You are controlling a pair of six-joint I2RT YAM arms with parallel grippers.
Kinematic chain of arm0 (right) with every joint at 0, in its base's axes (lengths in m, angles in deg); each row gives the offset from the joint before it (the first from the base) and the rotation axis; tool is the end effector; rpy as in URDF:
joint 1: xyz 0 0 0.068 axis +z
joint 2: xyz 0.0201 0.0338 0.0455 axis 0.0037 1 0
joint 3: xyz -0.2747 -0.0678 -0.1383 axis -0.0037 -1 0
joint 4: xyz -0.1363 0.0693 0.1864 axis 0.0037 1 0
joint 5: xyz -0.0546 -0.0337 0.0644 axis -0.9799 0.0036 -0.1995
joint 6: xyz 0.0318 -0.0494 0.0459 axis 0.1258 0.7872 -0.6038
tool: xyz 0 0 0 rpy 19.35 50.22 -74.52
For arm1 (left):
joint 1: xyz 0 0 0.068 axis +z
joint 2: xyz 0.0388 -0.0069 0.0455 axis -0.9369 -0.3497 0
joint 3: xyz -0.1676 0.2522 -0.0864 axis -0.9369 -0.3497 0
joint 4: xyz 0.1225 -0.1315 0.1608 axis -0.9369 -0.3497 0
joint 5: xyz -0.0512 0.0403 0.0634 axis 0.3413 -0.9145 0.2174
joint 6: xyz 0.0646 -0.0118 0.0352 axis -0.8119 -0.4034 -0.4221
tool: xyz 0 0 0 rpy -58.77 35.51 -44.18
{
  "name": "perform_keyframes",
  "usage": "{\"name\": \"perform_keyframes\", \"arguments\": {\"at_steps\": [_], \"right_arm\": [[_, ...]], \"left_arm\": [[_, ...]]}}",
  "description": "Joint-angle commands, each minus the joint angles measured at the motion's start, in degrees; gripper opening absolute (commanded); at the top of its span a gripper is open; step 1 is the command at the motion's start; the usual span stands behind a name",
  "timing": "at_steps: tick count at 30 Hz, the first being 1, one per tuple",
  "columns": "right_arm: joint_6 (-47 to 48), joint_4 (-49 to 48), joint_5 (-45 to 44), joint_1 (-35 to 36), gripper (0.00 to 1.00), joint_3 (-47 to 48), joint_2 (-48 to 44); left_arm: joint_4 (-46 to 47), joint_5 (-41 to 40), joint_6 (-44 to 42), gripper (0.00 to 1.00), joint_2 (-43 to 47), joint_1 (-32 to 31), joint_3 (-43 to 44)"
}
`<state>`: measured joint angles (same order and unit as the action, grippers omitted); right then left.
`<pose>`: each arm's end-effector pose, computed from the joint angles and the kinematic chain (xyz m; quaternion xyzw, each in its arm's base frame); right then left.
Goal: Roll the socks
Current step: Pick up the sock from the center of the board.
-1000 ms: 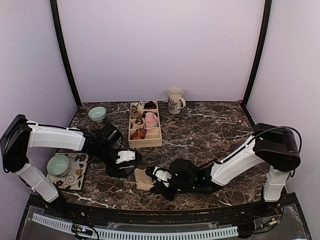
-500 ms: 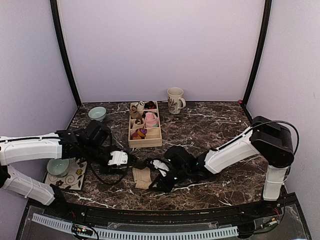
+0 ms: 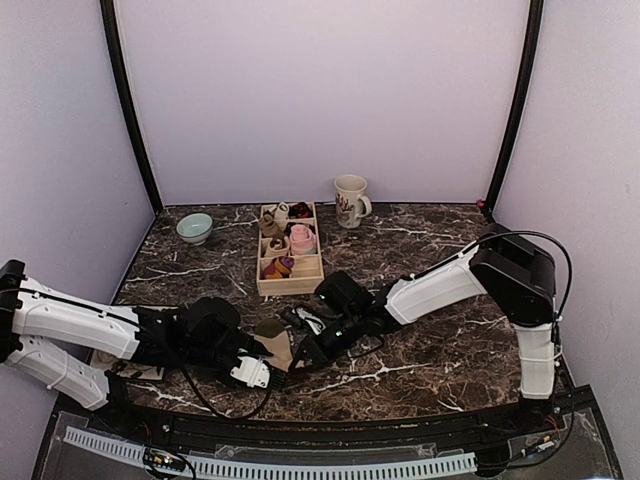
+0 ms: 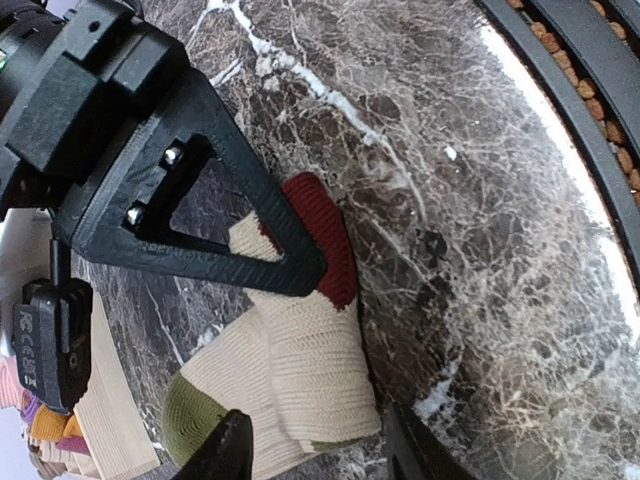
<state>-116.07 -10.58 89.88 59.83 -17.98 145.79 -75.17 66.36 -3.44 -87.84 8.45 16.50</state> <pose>0.1838 0.3894 0.1446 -0.3532 0.8275 0.4362 0.0153 0.1076 -0.1992 0.2044 0.7932 0.4665 -0.0293 0.3903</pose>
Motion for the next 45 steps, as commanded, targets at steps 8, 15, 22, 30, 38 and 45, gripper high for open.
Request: {"name": "perform_keyframes", "arguments": {"at_steps": [8,15,22,30,38,45], "right_arm": [[-6.42,13.21,-3.97,0.33,0.00,-2.37,5.10],[-10.30,5.09,1.70,0.41,0.00,-4.78,4.56],[-11.85,0.77,5.16,0.41,0.00,-5.99,4.73],[-15.27,-5.65,8.89,0.09,0.00,-9.14,4.03],[-15.46,-6.29,6.24,-0.11,0.03,-9.43,3.97],[-11.88,-2.74,0.62,-0.43,0.24,-10.71,1.20]], "left_arm": [[3.92,-5.67,2.78,0.38,-8.49,-2.28,-0.24],[6.44,-7.48,0.71,0.31,-12.47,-2.28,-0.26],[8.74,-11.15,0.69,0.42,-16.27,-2.29,2.19],[8.84,-9.44,-1.42,0.01,-17.68,-2.44,3.46],[5.49,-9.72,-0.62,0.00,-20.29,-2.88,4.38],[2.58,-7.81,0.63,0.00,-20.32,-2.91,5.55]]}}
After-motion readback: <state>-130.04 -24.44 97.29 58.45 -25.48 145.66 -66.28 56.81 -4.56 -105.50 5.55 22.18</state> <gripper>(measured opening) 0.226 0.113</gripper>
